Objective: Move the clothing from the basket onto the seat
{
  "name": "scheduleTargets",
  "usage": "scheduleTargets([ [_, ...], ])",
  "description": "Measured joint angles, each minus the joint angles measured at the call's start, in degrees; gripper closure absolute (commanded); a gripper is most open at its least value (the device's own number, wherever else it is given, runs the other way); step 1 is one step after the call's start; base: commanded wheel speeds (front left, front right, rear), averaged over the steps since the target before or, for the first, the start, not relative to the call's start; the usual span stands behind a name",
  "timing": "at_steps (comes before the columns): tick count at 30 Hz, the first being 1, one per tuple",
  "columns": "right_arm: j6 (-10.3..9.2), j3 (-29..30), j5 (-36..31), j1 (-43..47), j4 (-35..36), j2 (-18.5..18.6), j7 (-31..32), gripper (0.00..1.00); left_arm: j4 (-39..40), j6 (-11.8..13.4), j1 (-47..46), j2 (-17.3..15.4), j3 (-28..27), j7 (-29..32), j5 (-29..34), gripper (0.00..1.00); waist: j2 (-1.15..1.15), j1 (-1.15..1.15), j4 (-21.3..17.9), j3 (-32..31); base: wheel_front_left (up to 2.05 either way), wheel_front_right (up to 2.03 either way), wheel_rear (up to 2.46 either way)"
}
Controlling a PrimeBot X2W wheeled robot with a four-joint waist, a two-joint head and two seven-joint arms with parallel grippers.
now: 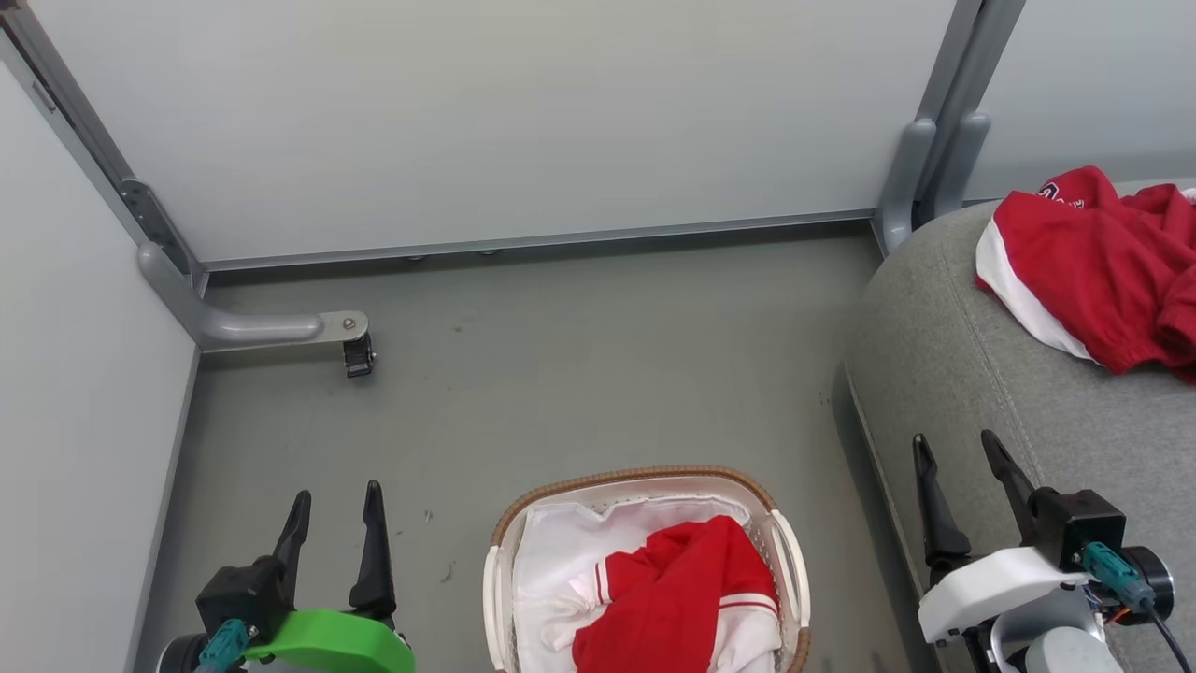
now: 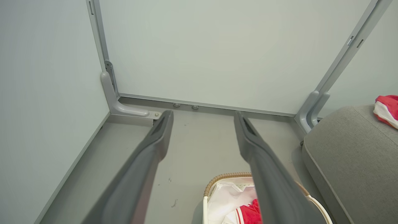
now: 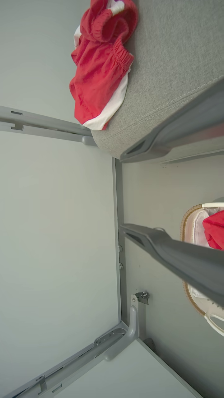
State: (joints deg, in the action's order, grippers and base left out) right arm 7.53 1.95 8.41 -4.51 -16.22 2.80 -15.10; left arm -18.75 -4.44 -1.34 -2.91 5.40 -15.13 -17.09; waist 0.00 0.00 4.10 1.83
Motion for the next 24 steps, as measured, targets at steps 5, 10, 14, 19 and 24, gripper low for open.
scheduleTargets([
  [5, 0.00, -1.1, 0.6, 0.7, 0.0, 0.0, 0.0, 0.00, -0.4, 0.0, 0.1, 0.0, 0.3, 0.0, 0.0, 0.00, 0.00, 0.00, -0.1, -0.5, 0.00, 0.00, 0.00],
  [10, 0.00, -1.8, 0.7, 1.0, 0.1, 0.0, 0.0, 0.00, -0.7, 0.0, 0.1, 0.0, 0.3, 0.0, 0.0, 0.00, 0.00, 0.00, -0.2, -0.7, 0.00, 0.00, 0.00],
  [14, 0.00, -1.9, 0.8, 1.0, 0.1, 0.0, 0.0, 0.00, -0.7, 0.0, 0.1, 0.0, 0.3, 0.0, 0.0, 0.00, 0.00, 0.00, -0.3, -0.9, 0.00, 0.00, 0.00],
  [19, 0.00, -1.8, 1.1, 1.0, 0.2, 0.0, 0.0, 0.00, -0.9, -0.1, 0.1, 0.0, 0.3, 0.0, 0.0, 0.00, 0.00, 0.00, -0.4, -1.0, 0.00, 0.00, 0.00],
  [24, 0.00, -1.8, 1.1, 1.1, 0.3, 0.0, 0.0, 0.00, -1.3, -0.2, 0.1, 0.0, 0.4, 0.0, 0.0, 0.00, 0.00, 0.00, -0.6, -0.9, 0.00, 0.00, 0.00],
])
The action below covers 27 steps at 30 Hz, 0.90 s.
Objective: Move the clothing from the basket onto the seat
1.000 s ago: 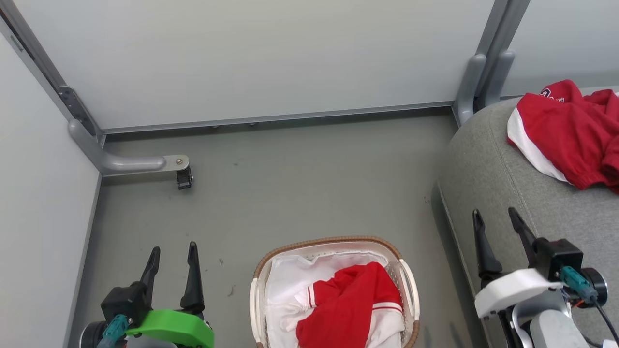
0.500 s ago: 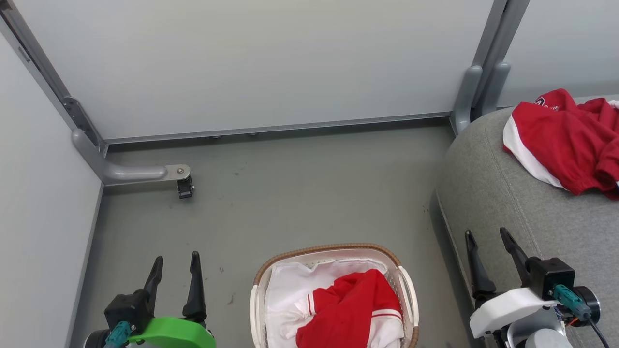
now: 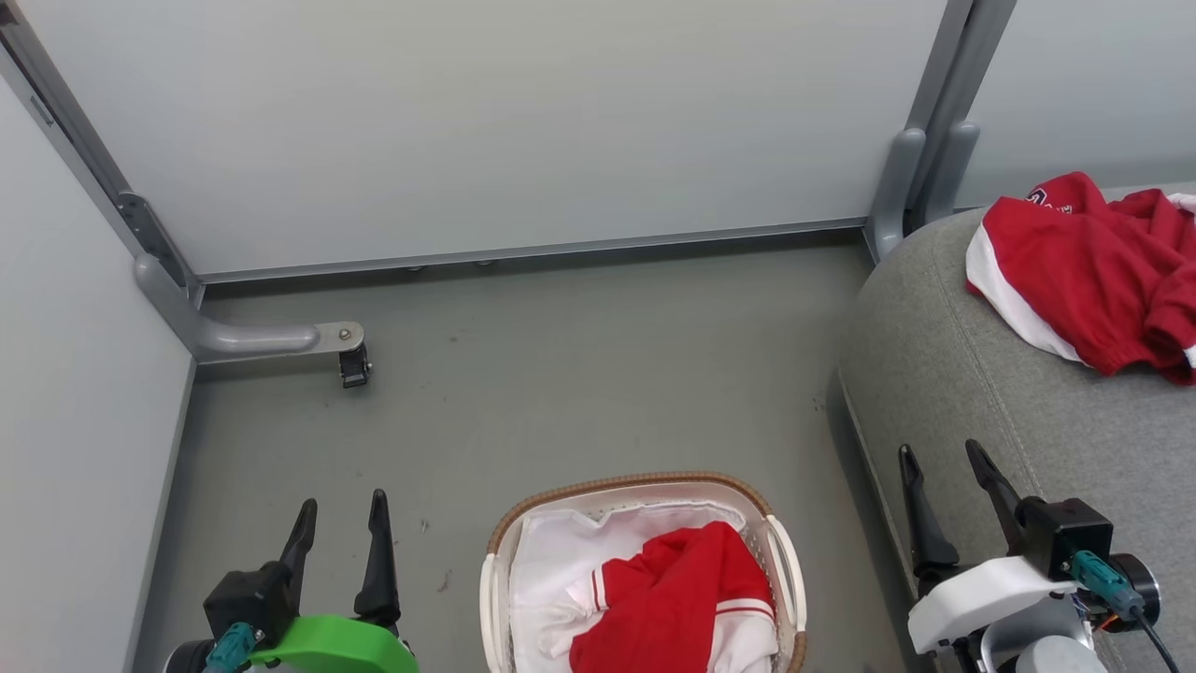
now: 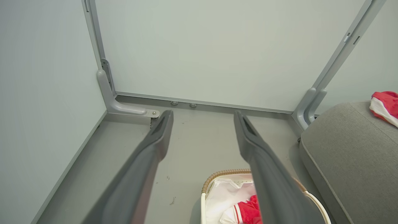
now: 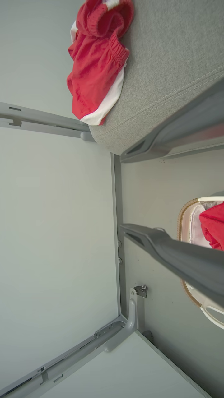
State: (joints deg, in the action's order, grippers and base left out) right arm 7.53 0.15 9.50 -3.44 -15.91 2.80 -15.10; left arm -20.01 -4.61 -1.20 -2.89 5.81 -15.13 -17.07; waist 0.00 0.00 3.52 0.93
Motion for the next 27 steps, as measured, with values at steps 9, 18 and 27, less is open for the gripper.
scheduleTargets([
  [9, 0.00, 0.3, 0.0, 0.0, 0.4, 0.0, 0.0, 0.00, -0.1, -0.2, 0.0, 0.0, 0.5, 0.0, 0.3, 0.00, 0.00, 0.00, -0.3, 0.5, 0.00, 0.00, 0.00],
  [18, 0.00, 2.2, -1.8, -3.3, 3.1, -0.1, 0.0, 0.00, -2.3, -1.5, -6.7, 0.0, 5.6, 0.0, 3.1, 0.00, 0.00, 0.00, -1.2, 4.0, 0.00, 0.00, 0.00],
  [27, 0.00, 5.4, -3.6, -9.9, 8.6, 0.0, 0.0, 0.00, -14.9, -2.5, -20.2, 0.1, 19.4, 0.3, 4.0, 0.00, 0.00, 0.00, -2.7, 11.1, 0.00, 0.00, 0.00],
])
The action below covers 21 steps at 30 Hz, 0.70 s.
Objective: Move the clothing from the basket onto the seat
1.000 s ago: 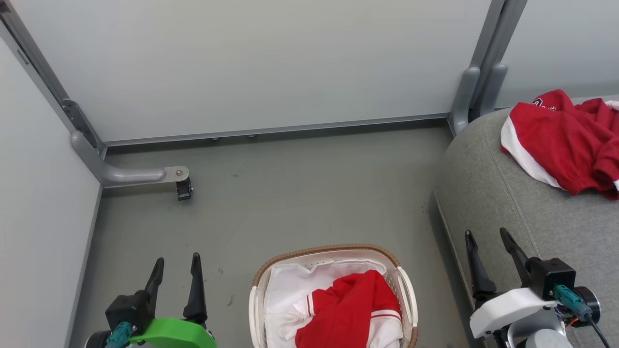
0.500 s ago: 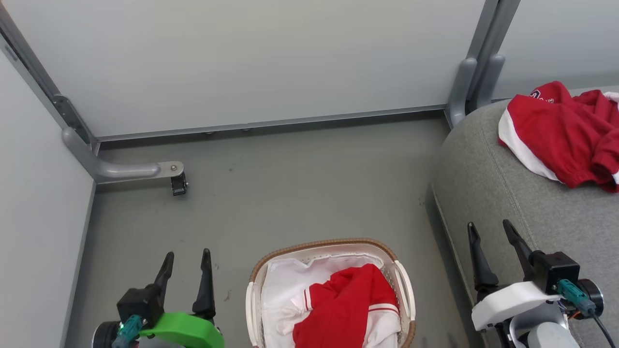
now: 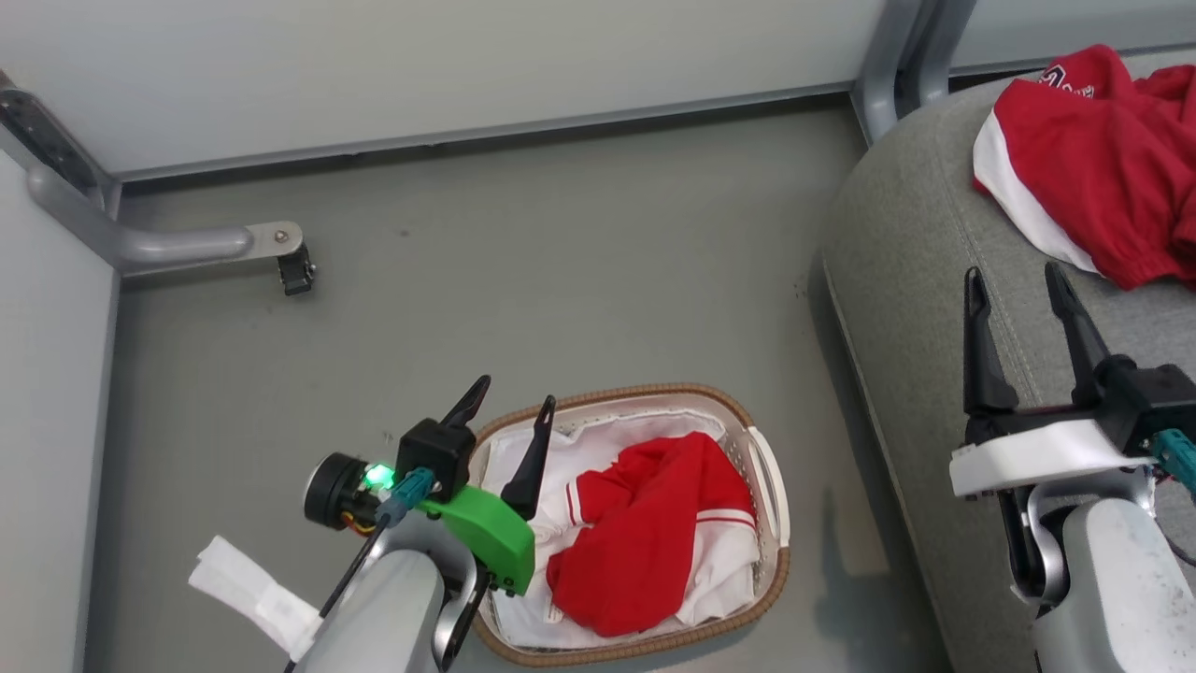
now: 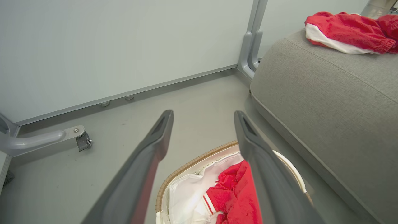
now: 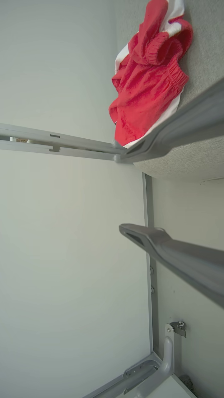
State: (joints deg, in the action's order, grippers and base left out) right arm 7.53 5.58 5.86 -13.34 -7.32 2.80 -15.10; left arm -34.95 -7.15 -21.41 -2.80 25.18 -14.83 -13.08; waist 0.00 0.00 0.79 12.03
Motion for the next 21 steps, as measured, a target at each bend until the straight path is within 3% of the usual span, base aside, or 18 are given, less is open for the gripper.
scheduleTargets([
  [9, 0.00, -0.6, -0.3, -5.3, 5.9, 0.0, 0.0, 0.00, -12.0, -0.3, -11.8, 0.1, 14.7, 4.2, -4.0, 0.00, 0.00, -0.01, -3.0, 9.4, 0.00, 0.00, 0.00],
  [21, 0.00, -4.1, 4.1, -10.0, 11.6, 0.1, 0.0, 0.00, -25.5, -0.3, -21.0, 0.1, 23.2, 10.0, -8.2, 0.00, 0.00, -0.01, -8.8, 22.1, 0.00, 0.00, 0.00],
])
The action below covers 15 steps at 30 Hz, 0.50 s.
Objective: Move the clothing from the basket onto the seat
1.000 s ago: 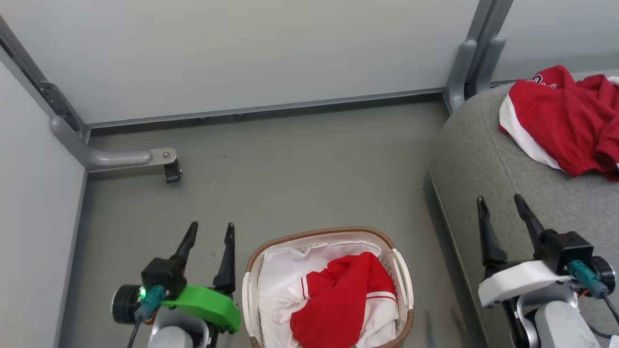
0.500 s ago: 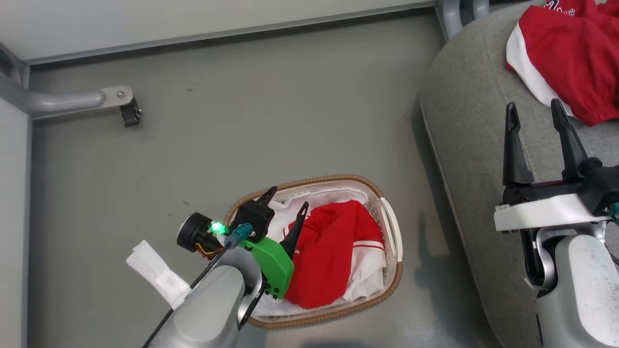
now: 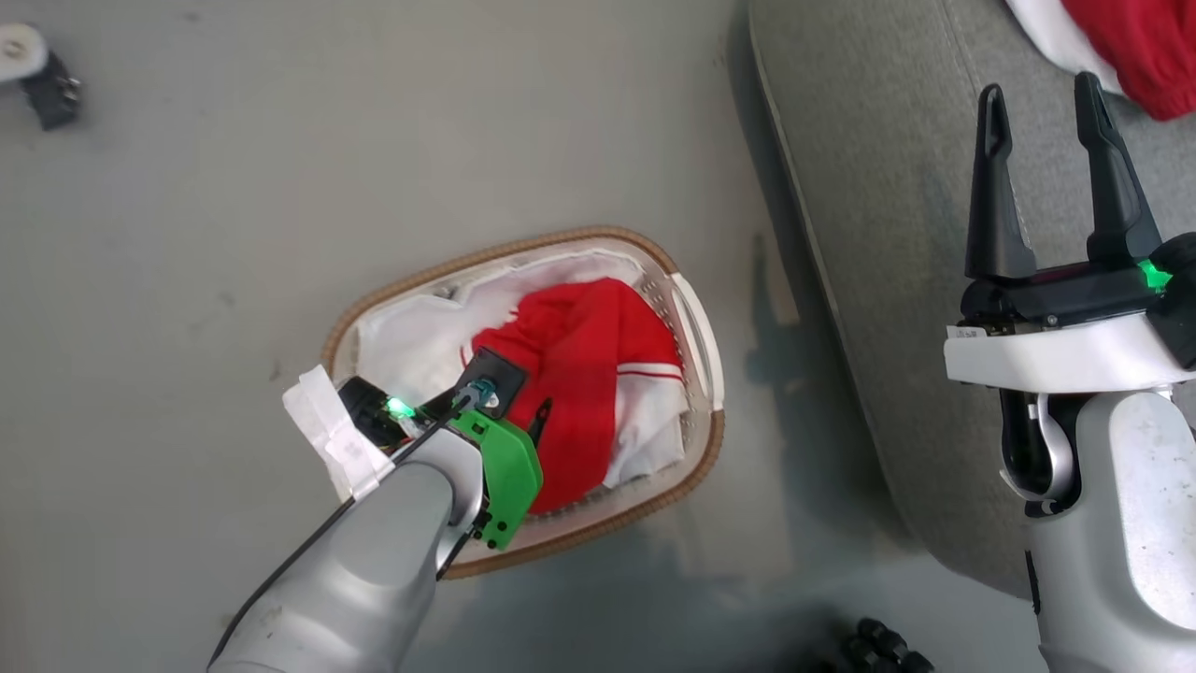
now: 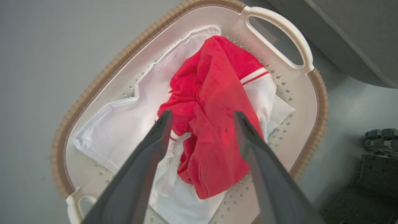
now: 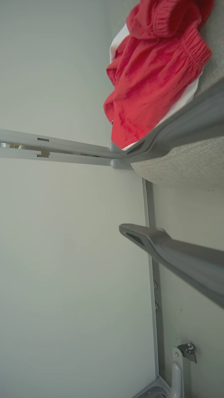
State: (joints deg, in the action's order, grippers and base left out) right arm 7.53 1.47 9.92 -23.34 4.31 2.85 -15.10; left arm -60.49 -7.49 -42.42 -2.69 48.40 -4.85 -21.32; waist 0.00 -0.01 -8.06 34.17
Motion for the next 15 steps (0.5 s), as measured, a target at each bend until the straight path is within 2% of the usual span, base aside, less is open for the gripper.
scheduleTargets([
  [15, 0.00, -2.3, 3.2, -2.7, 1.9, 0.0, 0.0, 0.00, -9.5, 0.0, -4.9, -2.2, 2.2, 1.1, -3.0, 0.00, 0.00, 0.00, -6.4, 12.1, 0.00, 0.00, 0.00],
])
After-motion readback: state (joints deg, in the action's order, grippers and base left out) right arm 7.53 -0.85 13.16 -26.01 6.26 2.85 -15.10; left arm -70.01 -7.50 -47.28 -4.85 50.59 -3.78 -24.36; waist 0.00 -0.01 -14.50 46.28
